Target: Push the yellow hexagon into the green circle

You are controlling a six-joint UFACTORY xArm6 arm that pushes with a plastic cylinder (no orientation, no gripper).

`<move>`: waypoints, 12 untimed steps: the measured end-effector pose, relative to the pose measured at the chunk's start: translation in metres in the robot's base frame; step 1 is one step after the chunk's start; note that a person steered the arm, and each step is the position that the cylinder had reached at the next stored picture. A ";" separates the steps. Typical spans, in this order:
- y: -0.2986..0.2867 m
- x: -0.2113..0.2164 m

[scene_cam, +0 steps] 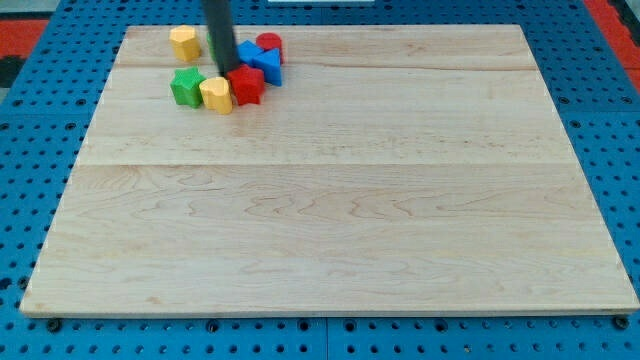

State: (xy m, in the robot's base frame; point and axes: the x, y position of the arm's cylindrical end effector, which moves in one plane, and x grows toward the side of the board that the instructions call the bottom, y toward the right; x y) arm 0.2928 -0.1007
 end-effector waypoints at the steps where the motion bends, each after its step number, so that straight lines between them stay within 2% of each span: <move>1: 0.000 0.000; 2: -0.041 0.004; 3: -0.041 0.015; 4: -0.055 -0.002; 6: -0.135 -0.008; 7: -0.204 -0.008; 8: -0.203 -0.007; 10: -0.198 -0.101; 11: -0.171 -0.100; 12: -0.096 -0.058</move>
State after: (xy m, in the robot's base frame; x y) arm 0.2349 -0.1968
